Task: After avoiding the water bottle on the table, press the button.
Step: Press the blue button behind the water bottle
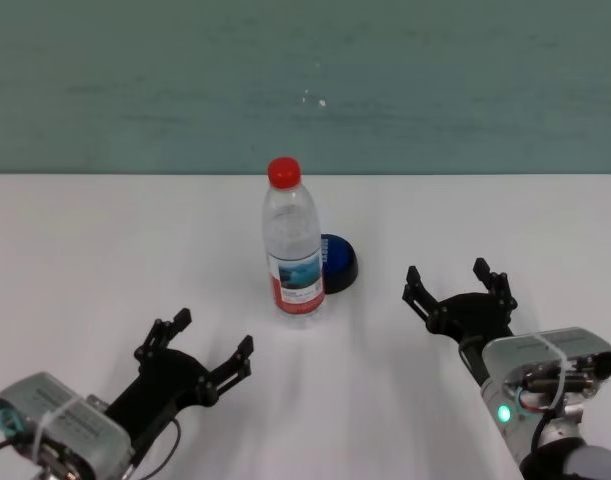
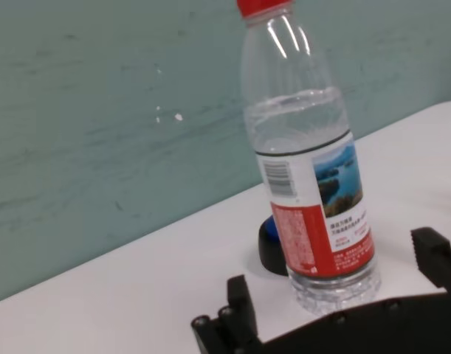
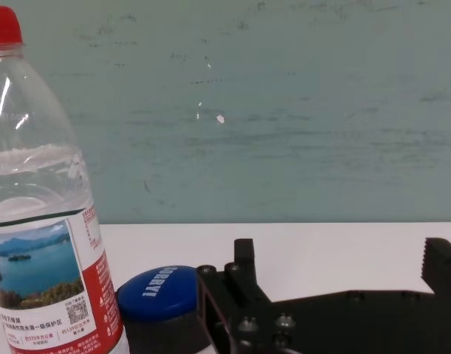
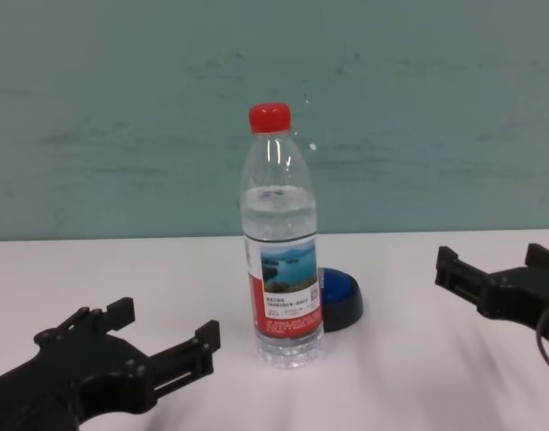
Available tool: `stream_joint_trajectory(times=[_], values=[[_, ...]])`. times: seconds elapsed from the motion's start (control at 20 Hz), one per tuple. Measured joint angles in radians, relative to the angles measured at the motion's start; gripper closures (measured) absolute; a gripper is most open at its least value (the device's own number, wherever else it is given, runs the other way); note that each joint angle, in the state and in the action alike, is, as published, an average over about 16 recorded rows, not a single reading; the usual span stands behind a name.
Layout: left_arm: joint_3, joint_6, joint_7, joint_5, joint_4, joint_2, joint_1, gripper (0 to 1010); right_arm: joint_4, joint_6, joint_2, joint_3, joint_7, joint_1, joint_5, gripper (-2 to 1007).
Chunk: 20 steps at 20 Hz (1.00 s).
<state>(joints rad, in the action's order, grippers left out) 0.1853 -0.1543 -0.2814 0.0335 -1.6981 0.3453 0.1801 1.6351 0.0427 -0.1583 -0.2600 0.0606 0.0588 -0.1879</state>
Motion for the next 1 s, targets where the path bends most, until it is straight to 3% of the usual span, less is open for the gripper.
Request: stream_joint_trajectory(times=[0.55, 1.0], values=[[0.003, -0.016, -0.006, 0.000, 0.003, 0.005, -0.002, 10, 0.000, 0.000, 0.000, 0.000, 0.000, 0.000, 0.000, 2], [-0.032, -0.050, -0.052, 0.043, -0.012, 0.064, 0.017, 10, 0.000, 0.000, 0.000, 0.000, 0.000, 0.000, 0.000, 2]])
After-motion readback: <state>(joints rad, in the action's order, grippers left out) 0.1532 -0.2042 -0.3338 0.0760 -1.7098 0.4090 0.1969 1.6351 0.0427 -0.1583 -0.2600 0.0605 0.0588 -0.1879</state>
